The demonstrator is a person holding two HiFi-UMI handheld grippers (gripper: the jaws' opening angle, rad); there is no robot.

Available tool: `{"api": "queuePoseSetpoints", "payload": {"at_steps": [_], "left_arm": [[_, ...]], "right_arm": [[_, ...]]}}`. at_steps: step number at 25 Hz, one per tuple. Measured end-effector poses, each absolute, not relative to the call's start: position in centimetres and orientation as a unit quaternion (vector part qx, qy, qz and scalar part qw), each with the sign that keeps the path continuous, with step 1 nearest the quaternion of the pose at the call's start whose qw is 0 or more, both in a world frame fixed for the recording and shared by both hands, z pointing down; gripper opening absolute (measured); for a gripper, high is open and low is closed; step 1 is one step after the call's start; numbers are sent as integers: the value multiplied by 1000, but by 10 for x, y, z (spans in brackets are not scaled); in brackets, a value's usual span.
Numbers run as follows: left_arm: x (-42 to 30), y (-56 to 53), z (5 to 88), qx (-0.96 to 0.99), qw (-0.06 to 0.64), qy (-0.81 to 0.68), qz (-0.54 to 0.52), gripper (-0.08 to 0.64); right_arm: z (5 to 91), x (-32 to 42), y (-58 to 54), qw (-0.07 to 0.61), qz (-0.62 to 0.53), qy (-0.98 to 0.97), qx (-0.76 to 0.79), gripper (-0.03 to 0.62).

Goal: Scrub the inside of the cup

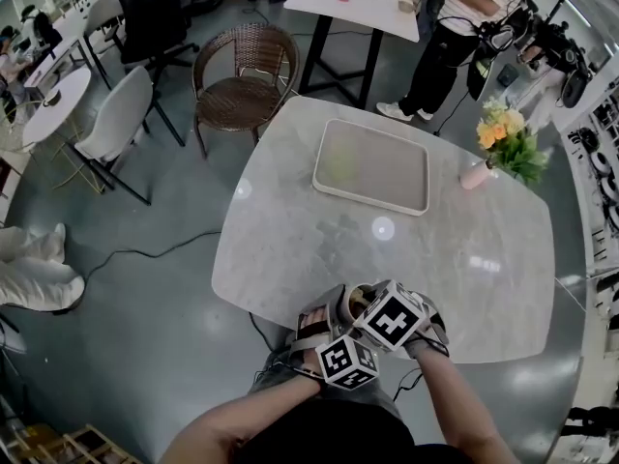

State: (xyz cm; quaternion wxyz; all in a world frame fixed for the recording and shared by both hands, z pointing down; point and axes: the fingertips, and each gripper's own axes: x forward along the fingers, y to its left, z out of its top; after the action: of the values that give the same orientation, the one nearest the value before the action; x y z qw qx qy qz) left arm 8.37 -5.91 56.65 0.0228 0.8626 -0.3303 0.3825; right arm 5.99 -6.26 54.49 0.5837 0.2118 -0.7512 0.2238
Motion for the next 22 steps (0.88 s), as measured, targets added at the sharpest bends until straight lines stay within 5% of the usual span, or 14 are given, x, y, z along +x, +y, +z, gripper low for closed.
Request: {"api": "queuePoseSetpoints", "payload": {"at_steps": [8, 18, 22], "left_arm": [[74, -57, 574, 871, 31, -296, 390, 431], [87, -47, 575, 911, -104, -72, 393, 433], [87, -51, 574, 910, -98, -94, 393, 433]], "right_arm": [[538, 37, -42, 559, 156, -809, 92, 60], [529, 52, -34, 576, 3, -816, -43, 60], [523, 56, -47, 586, 28, -810, 16, 60]]}}
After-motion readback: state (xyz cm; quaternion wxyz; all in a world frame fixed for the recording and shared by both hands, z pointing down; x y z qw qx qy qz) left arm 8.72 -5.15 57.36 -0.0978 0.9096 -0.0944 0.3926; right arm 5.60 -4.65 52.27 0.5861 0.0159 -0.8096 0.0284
